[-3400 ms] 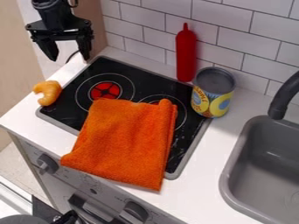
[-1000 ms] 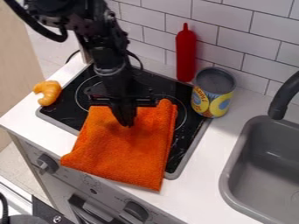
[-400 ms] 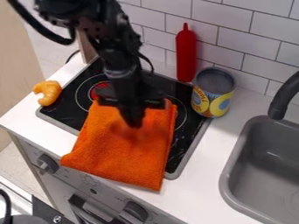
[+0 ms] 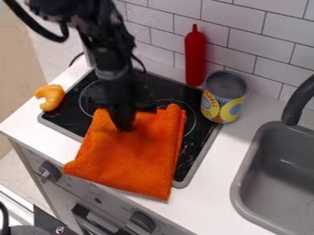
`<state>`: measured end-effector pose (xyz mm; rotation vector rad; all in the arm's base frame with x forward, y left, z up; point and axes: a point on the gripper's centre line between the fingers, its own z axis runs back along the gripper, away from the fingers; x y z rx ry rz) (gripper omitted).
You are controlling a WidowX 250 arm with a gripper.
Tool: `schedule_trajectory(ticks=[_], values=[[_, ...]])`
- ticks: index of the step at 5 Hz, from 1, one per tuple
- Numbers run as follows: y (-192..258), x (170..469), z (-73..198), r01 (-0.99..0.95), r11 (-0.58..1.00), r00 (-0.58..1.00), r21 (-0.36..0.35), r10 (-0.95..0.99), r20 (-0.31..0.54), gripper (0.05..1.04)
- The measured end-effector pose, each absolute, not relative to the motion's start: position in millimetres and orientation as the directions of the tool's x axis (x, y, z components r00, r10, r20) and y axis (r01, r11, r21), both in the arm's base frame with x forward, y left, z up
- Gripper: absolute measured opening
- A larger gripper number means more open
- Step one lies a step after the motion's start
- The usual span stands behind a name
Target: Picking up an orange rug and putting it back
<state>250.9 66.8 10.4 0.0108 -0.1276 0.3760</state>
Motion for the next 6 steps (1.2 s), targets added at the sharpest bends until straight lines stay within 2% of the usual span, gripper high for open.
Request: schedule_trajectory(ticks=[1, 4, 6], values=[[67.8, 252.5, 5.6, -0.359, 0.933, 0.923, -0.034, 0.36, 0.137, 0.052], [57.1, 256.1, -11.1, -0.316, 0.949, 0.934, -0.015, 0.314, 0.169, 0.052], [26.6, 259.4, -12.0, -0.313, 0.949, 0.94, -0.044, 0.316, 0.129, 0.052]])
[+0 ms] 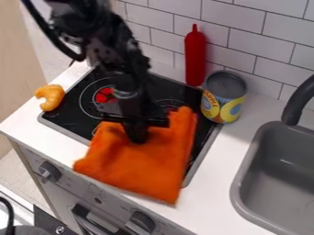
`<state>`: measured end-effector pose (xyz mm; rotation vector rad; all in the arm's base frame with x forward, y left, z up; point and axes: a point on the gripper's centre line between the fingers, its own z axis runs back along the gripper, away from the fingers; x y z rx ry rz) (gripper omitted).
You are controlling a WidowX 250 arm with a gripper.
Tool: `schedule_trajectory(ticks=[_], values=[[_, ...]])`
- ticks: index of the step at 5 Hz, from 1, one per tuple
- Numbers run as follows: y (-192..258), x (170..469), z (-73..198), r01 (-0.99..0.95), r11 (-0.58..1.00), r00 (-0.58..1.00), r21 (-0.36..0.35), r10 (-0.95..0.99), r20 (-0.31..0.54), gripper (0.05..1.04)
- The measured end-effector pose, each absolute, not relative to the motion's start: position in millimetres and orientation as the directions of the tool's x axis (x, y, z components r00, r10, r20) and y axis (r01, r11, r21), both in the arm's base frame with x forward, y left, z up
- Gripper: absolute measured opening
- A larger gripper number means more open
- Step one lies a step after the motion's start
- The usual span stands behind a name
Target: Picking up an orange rug and putting it back
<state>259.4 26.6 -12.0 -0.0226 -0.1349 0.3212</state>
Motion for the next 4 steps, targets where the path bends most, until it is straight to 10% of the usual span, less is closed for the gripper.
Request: schedule_trajectory(ticks=[4], values=[[-15.3, 259.0, -4.7, -0.338, 0.939, 0.933, -0.068, 0.343, 0.108, 0.052]])
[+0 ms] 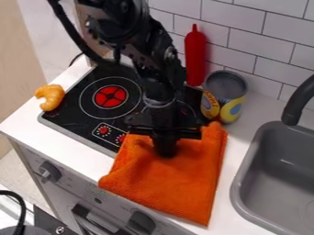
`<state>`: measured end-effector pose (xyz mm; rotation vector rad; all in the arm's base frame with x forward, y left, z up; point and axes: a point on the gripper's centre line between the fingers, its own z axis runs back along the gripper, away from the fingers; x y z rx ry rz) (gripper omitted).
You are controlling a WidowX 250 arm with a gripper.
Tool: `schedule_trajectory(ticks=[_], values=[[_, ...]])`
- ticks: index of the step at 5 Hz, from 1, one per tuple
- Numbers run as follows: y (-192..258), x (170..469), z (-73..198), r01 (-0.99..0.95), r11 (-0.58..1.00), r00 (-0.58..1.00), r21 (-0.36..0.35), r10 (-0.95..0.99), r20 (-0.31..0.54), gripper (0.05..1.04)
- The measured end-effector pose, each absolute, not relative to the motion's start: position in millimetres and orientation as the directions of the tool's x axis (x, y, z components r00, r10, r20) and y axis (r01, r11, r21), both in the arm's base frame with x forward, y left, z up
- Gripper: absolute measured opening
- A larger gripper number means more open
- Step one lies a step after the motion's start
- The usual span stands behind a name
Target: Picking up an orange rug and putting it back
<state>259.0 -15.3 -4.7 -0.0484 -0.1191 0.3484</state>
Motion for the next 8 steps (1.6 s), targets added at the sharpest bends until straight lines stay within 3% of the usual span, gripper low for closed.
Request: schedule_trajectory(ticks=[1, 4, 5, 7, 8], values=[[-10.5, 261.6, 5.0, -0.332, 0.941, 0.931, -0.074, 0.339, 0.134, 0.052], [15.0, 259.0, 65.7, -0.32, 0.925, 0.93, -0.202, 0.347, 0.116, 0.052], [21.5, 259.9, 73.1, -0.306, 0.93, 0.937, -0.203, 0.332, 0.111, 0.052], [78.9, 262.1, 58.6, -0.304, 0.951, 0.932, -0.064, 0.311, 0.188, 0.052], [117.3, 270.6, 64.9, -0.317, 0.948, 0.924, -0.037, 0.317, 0.213, 0.07]])
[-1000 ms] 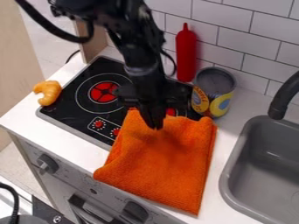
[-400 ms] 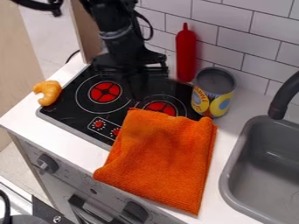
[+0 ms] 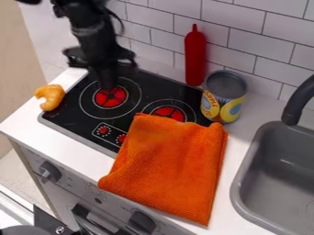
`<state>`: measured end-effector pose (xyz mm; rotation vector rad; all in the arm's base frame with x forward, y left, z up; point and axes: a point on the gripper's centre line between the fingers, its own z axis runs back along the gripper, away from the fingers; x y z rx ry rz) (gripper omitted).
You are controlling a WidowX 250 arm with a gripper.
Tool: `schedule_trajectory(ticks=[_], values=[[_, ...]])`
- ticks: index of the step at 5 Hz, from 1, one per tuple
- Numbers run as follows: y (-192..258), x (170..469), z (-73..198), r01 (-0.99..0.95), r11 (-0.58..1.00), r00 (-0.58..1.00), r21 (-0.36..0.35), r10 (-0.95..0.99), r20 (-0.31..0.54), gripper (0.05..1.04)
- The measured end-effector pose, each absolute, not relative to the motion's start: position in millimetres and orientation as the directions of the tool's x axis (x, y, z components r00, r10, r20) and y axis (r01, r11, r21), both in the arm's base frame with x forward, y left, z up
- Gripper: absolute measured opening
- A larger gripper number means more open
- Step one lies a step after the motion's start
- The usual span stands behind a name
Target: Picking up an orange rug and putting it back
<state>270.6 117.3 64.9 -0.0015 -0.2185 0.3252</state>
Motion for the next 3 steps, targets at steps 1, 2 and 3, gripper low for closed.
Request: schedule_trajectory(ticks=[1, 2, 3], values=[[151.8, 271.2, 66.7, -0.326, 0.945, 0.918, -0.025, 0.322, 0.232, 0.211], [172.2, 268.2, 60.8, -0.307, 0.951, 0.934, 0.038, 0.293, 0.203, 0.452], [180.2, 261.5, 59.8, -0.265, 0.962, 0.951, 0.066, 0.25, 0.184, 0.753]])
